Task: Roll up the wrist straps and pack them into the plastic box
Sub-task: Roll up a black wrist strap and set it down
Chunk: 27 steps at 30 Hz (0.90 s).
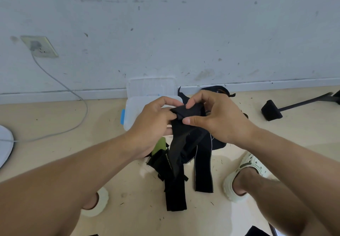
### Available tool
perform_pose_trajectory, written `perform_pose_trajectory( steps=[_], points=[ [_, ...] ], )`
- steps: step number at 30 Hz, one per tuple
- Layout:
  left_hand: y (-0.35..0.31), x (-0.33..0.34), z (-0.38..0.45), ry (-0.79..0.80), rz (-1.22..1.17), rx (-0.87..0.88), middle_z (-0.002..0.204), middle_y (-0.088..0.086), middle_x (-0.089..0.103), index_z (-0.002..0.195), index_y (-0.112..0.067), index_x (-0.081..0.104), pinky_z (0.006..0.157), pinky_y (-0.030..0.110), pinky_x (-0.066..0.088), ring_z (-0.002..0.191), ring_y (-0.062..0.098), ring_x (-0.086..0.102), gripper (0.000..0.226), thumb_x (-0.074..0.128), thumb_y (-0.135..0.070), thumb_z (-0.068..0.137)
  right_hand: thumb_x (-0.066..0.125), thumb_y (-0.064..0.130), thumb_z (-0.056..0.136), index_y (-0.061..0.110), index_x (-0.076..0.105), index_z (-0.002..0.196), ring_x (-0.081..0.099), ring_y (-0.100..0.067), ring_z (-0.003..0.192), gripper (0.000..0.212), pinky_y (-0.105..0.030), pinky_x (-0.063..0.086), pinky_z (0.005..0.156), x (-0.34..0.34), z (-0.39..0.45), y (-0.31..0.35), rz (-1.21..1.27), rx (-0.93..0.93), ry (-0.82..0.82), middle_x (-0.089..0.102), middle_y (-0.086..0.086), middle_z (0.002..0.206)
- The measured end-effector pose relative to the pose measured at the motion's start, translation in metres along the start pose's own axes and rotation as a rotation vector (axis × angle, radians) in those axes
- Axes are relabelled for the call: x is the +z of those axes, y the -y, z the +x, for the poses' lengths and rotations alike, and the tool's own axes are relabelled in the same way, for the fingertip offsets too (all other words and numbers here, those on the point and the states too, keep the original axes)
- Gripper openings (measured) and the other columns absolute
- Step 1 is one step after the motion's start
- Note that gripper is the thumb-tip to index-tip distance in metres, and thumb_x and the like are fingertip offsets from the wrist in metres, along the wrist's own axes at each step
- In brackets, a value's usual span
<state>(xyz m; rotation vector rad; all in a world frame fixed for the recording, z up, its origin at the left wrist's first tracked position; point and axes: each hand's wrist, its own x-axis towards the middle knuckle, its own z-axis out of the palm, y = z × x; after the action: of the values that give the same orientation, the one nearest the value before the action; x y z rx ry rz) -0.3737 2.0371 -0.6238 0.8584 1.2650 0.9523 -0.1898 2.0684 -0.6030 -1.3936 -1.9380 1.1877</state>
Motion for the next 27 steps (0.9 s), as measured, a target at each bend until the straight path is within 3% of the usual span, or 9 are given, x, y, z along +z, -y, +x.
perform_pose_trajectory(
  steps=[2,4,8,13,17,20,22,24,27],
  points=[
    [-0.003,0.0,0.001,0.022,-0.079,-0.019,0.101,0.014,0.076,0.107,-0.008,0.069,0.083,0.043,0.064,0.091,0.028,0.075,0.024,0.047,-0.001,0.103,0.089,0.008,0.078,0.024,0.065,0.098,0.06,0.004,0.062,0.035,-0.009,0.044,0.063,0.0,0.001,0.0,0.042,-0.002,-0.029,0.074,0.016,0.088],
    [-0.002,0.0,0.002,0.036,-0.054,0.004,0.101,0.011,0.077,0.108,-0.009,0.07,0.087,0.042,0.062,0.093,0.025,0.076,0.012,0.06,-0.012,0.102,0.091,0.009,0.077,0.023,0.066,0.105,0.059,0.006,0.059,0.039,-0.007,0.042,0.06,0.0,0.001,0.001,0.032,0.009,-0.057,0.074,0.008,0.098],
    [0.003,-0.001,0.001,0.036,0.05,0.043,0.098,0.013,0.08,0.115,-0.006,0.071,0.086,0.035,0.064,0.095,0.023,0.078,0.022,0.074,-0.013,0.094,0.092,0.018,0.075,0.023,0.074,0.102,0.062,0.009,0.06,0.034,-0.006,0.042,0.06,0.001,0.0,0.0,-0.009,0.065,-0.074,0.073,0.019,0.078],
    [0.004,-0.003,0.0,0.005,0.165,0.104,0.098,0.007,0.081,0.111,-0.01,0.075,0.09,0.044,0.064,0.093,0.022,0.079,0.018,0.073,-0.019,0.095,0.095,0.021,0.071,0.02,0.077,0.091,0.076,-0.015,0.081,0.027,-0.028,0.06,0.077,0.002,0.001,-0.003,0.041,0.06,-0.077,0.079,0.005,0.085],
    [-0.001,-0.004,-0.001,0.006,0.191,0.159,0.094,0.004,0.081,0.107,-0.015,0.075,0.097,0.047,0.06,0.094,0.02,0.078,0.015,0.074,-0.023,0.095,0.095,0.018,0.071,0.019,0.076,0.086,0.076,-0.021,0.078,0.024,-0.027,0.06,0.074,0.002,0.001,0.0,0.104,0.017,-0.111,0.079,-0.002,0.083],
    [-0.005,-0.002,-0.005,0.058,0.282,0.141,0.087,-0.012,0.079,0.102,-0.027,0.07,0.109,0.04,0.049,0.103,0.012,0.072,0.028,0.073,-0.051,0.09,0.092,0.007,0.073,0.017,0.073,0.079,0.076,-0.017,0.078,0.023,-0.027,0.062,0.077,0.001,-0.001,0.005,0.173,-0.036,-0.114,0.078,-0.006,0.08],
    [-0.005,-0.003,-0.007,0.091,0.31,0.109,0.088,-0.018,0.078,0.097,-0.031,0.07,0.113,0.043,0.045,0.111,0.012,0.068,0.046,0.07,-0.073,0.08,0.09,0.001,0.073,0.017,0.072,0.077,0.078,-0.029,0.087,0.025,-0.044,0.063,0.086,0.001,-0.002,0.006,0.203,-0.08,-0.101,0.078,-0.012,0.083],
    [-0.005,-0.002,-0.011,0.083,0.305,0.104,0.095,-0.015,0.078,0.094,-0.033,0.073,0.112,0.048,0.047,0.115,0.017,0.068,0.051,0.066,-0.078,0.071,0.091,0.001,0.073,0.017,0.073,0.078,0.077,-0.034,0.088,0.024,-0.051,0.062,0.087,0.003,-0.002,0.007,0.206,-0.105,-0.103,0.078,-0.012,0.086],
    [-0.009,-0.005,-0.02,0.019,0.238,0.126,0.1,-0.003,0.079,0.102,-0.03,0.075,0.106,0.053,0.053,0.11,0.022,0.072,0.042,0.074,-0.065,0.077,0.092,0.007,0.073,0.017,0.078,0.087,0.076,-0.027,0.085,0.022,-0.038,0.062,0.084,0.003,-0.005,0.014,0.193,-0.096,-0.07,0.079,-0.006,0.087]
  ],
)
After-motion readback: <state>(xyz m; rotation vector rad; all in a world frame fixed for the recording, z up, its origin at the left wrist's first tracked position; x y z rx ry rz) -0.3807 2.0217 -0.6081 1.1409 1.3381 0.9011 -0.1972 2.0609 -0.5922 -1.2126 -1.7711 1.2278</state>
